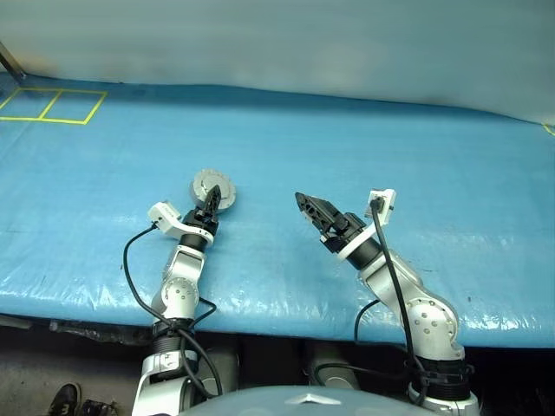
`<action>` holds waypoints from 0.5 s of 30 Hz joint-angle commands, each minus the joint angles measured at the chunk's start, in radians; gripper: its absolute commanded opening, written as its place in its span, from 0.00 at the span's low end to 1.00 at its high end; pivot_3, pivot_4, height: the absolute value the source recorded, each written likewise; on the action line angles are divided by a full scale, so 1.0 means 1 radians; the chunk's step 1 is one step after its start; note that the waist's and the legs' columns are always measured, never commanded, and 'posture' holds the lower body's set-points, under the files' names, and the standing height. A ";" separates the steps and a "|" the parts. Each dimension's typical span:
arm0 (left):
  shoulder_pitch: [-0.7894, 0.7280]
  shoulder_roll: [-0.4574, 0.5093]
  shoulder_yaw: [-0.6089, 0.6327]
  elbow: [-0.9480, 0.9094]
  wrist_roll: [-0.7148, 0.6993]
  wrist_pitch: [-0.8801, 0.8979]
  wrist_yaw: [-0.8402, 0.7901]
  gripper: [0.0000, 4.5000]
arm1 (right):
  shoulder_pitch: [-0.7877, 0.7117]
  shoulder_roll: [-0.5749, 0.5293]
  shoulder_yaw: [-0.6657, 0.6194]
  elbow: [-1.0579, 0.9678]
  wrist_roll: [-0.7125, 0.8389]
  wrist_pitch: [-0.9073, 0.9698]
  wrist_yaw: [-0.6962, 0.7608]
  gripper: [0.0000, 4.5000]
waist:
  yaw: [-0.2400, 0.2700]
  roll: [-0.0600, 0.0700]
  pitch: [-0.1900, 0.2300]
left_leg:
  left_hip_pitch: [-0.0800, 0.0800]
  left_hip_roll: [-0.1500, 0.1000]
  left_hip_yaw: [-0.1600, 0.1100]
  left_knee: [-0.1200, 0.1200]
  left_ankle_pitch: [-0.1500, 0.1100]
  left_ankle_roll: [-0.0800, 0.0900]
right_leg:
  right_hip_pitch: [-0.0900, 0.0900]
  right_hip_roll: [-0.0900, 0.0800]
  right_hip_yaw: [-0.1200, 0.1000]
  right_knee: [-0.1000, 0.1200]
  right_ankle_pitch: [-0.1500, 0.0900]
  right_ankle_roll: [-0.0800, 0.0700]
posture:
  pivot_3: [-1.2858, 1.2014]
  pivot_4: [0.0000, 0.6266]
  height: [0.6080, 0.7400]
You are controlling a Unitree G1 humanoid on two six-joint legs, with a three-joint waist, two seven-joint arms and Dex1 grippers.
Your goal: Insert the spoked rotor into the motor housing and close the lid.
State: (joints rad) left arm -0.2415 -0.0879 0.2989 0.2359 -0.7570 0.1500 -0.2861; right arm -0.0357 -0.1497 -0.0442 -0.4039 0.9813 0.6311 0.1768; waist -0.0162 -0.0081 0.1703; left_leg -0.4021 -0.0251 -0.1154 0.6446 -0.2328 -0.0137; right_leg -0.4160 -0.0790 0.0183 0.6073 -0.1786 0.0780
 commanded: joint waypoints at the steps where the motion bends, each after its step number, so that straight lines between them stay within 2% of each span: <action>1: -0.019 -0.039 0.012 -0.046 0.007 -0.052 0.017 0.60 | -0.002 0.010 0.008 -0.007 -0.050 -0.031 0.011 0.85 | 0.001 -0.001 0.000 | 0.000 0.000 0.000 0.000 0.000 0.000 | 0.000 0.000 0.000 0.000 0.000 0.000 | 0.52 0.24 1.00; 2: -0.015 -0.037 0.017 -0.049 0.004 -0.050 0.022 0.60 | -0.003 0.012 0.010 -0.006 -0.053 -0.030 0.015 0.85 | 0.001 -0.001 0.000 | 0.000 0.000 0.000 0.000 0.000 0.000 | 0.000 0.000 0.000 0.000 0.000 0.000 | 0.52 0.24 1.00; 5: 0.000 -0.025 0.007 -0.061 0.033 -0.065 0.014 0.76 | -0.008 0.017 0.013 -0.001 -0.069 -0.026 0.021 0.86 | 0.001 -0.002 0.001 | 0.000 0.000 0.000 0.001 0.000 0.000 | 0.000 0.000 0.000 0.000 0.000 0.000 | 0.52 0.24 1.00; 8: 0.006 -0.017 0.012 -0.067 0.085 -0.104 0.056 0.98 | -0.009 0.022 0.009 0.002 -0.076 -0.022 0.024 0.86 | 0.000 -0.002 0.001 | 0.001 0.000 0.000 0.001 0.000 0.000 | 0.001 0.000 0.000 0.000 0.000 0.001 | 0.52 0.24 1.00; 15: 0.031 0.014 0.060 -0.123 0.122 -0.165 0.121 0.99 | -0.026 0.021 0.009 0.030 -0.096 0.000 0.020 0.86 | -0.002 -0.002 0.001 | 0.001 0.000 0.000 0.001 0.000 0.000 | 0.001 0.000 0.000 0.001 0.000 0.001 | 0.52 0.24 1.00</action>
State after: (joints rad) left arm -0.2129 -0.0732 0.3548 0.1801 -0.6452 0.0180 -0.1712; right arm -0.0434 -0.1312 -0.0302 -0.3566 0.8830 0.6259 0.1915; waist -0.0181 -0.0096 0.1712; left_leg -0.4008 -0.0250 -0.1154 0.6457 -0.2328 -0.0138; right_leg -0.4148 -0.0788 0.0183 0.6078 -0.1782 0.0786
